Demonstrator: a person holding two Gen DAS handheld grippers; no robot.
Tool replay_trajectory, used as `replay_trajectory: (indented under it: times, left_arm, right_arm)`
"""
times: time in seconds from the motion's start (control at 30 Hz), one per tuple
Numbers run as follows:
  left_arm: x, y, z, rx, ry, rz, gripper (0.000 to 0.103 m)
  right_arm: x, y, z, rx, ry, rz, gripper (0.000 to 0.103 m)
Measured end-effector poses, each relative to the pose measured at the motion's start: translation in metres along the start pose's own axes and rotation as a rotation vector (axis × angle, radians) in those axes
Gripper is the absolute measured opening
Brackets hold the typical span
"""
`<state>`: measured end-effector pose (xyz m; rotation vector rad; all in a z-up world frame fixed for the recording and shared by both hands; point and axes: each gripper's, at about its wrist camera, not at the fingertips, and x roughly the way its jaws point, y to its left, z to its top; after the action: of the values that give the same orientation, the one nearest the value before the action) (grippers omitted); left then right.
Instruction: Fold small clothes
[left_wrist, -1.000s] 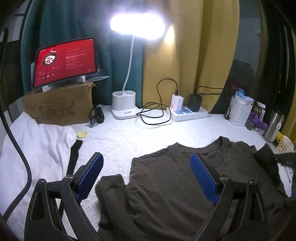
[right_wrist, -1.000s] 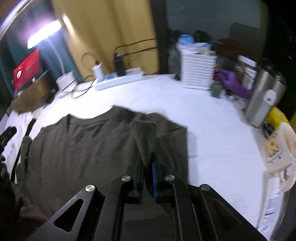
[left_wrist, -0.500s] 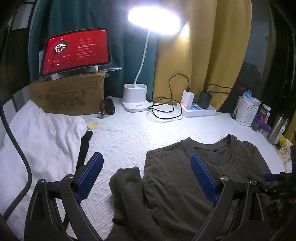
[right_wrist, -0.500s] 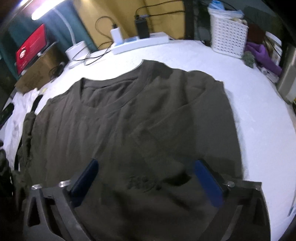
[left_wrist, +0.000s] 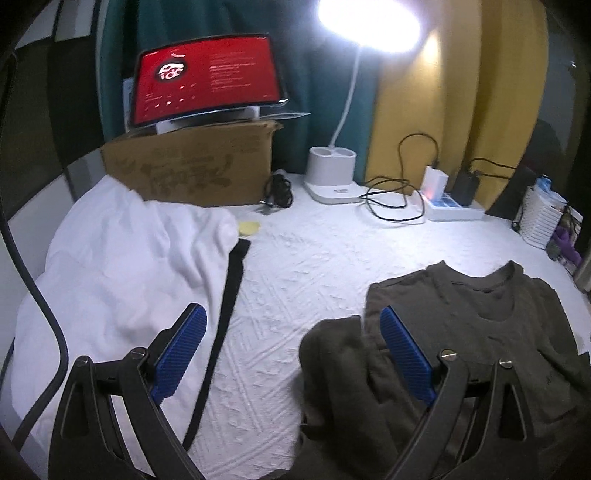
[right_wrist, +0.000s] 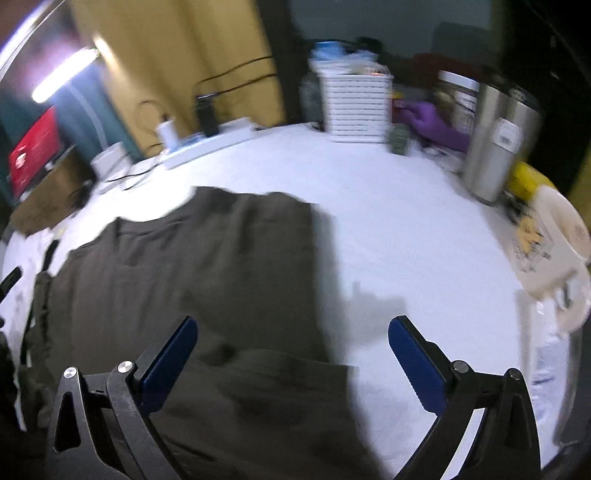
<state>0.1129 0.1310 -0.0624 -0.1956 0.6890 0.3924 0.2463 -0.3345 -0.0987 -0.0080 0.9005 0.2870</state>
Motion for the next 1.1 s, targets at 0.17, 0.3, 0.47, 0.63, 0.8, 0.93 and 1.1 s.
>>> replay_trajectory:
  times: [0.17,0.3,0.47,0.63,0.8,0.93,1.1]
  left_arm:
    - [0.005,-0.007,-0.002,0.012,0.025,-0.006,0.094]
    - [0.006,-0.014,-0.006,0.023,0.032,-0.017,0.094]
    - [0.004,-0.020,-0.012,0.027,0.042,-0.034,0.094]
    - [-0.003,-0.017,-0.015,0.025,0.029,-0.031,0.094]
    - [-0.010,-0.016,-0.015,0.026,0.013,-0.036,0.094]
    - [-0.015,-0.017,-0.018,0.036,0.008,-0.048,0.094]
    - [-0.018,-0.016,-0.020,0.041,0.011,-0.052,0.094]
  right_arm:
    - [-0.002,-0.043,-0.005,0.042,0.008,-0.089,0.102]
    - [-0.001,-0.045,-0.015,0.058,0.046,0.051,0.086]
    - [0.024,-0.024,-0.028,-0.014,0.142,0.152,0.052]
    - [0.012,-0.012,-0.033,-0.050,0.110,0.157,0.023]
    - [-0.003,0.007,-0.038,-0.115,0.090,0.167,0.022]
    - [-0.005,0.022,-0.050,-0.166,0.120,0.182,0.022]
    - [0.001,0.034,-0.064,-0.185,0.157,0.179,0.023]
